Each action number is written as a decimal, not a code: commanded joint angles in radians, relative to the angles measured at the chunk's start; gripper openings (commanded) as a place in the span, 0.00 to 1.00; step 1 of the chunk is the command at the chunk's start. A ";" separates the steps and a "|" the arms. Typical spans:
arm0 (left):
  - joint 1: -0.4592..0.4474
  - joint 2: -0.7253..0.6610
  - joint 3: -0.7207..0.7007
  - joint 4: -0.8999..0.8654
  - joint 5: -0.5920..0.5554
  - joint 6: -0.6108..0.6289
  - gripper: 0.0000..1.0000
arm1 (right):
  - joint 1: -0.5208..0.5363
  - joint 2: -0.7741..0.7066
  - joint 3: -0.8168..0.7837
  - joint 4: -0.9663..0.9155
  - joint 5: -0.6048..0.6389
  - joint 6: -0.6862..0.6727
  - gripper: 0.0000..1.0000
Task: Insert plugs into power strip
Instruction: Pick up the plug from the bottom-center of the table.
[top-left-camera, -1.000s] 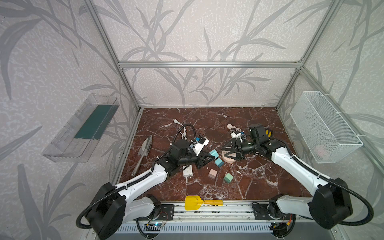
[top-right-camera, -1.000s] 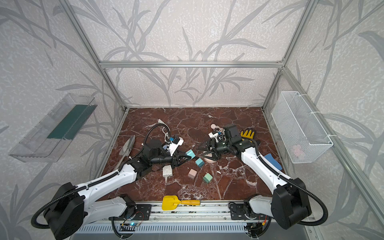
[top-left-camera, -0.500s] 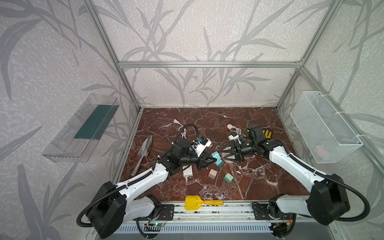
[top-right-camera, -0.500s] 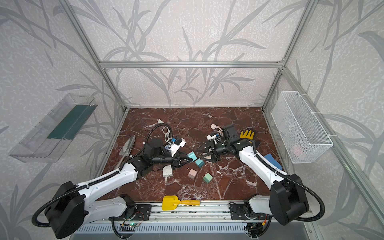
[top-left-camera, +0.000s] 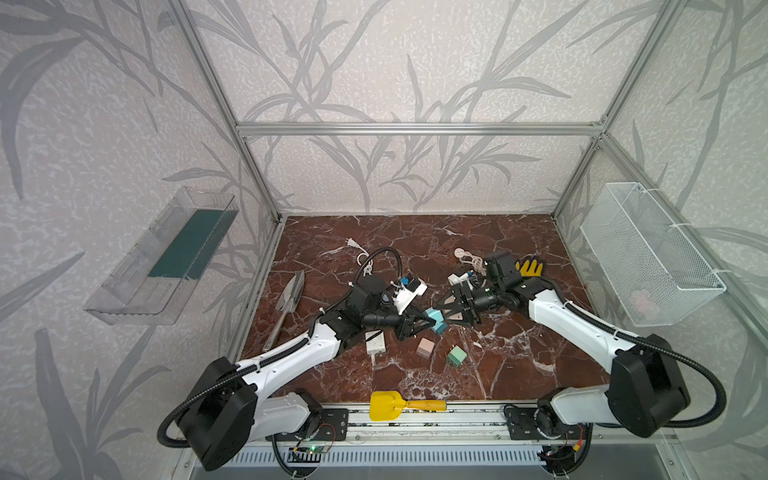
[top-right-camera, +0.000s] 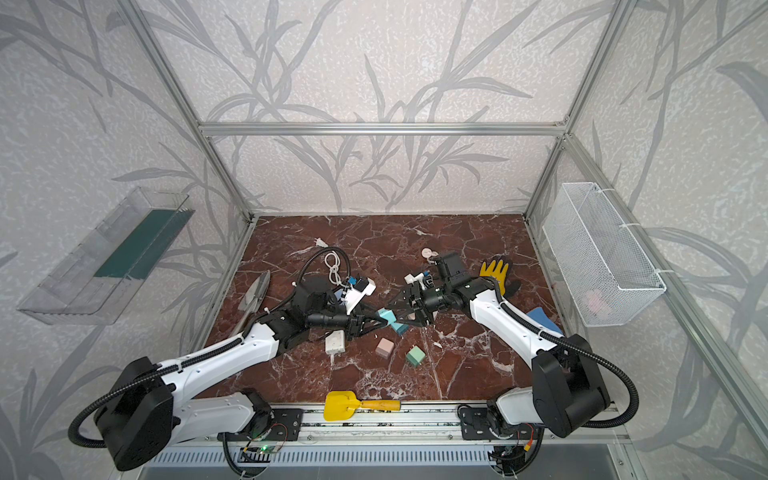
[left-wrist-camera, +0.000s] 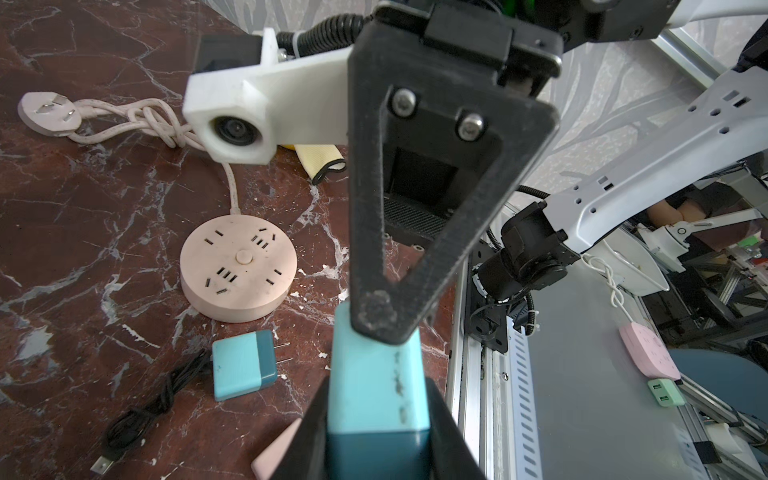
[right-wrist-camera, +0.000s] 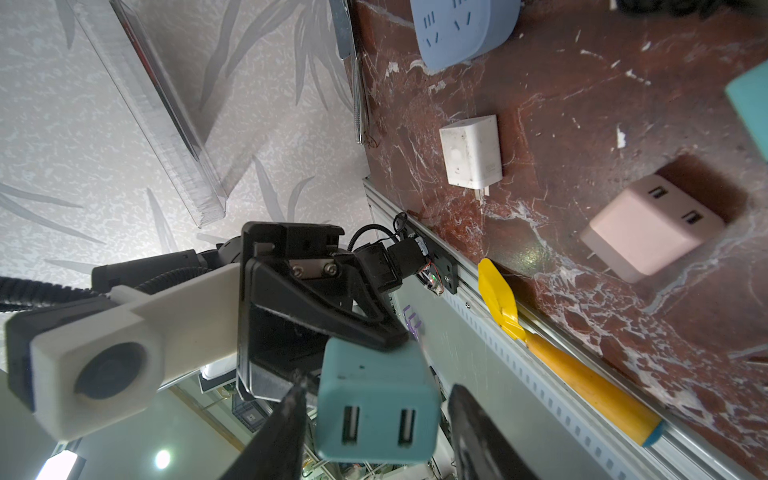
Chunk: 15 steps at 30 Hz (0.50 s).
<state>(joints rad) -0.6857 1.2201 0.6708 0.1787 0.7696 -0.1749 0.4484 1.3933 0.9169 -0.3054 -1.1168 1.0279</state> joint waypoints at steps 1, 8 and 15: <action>-0.005 0.007 0.038 -0.011 0.001 0.032 0.00 | 0.008 0.017 0.013 0.030 -0.026 0.007 0.53; -0.007 0.008 0.038 -0.020 -0.015 0.035 0.00 | 0.029 0.033 0.007 0.065 -0.025 0.030 0.51; -0.006 0.013 0.036 -0.012 -0.023 0.031 0.00 | 0.045 0.042 -0.011 0.105 -0.021 0.052 0.50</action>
<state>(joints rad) -0.6865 1.2213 0.6731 0.1642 0.7509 -0.1669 0.4820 1.4269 0.9142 -0.2436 -1.1183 1.0683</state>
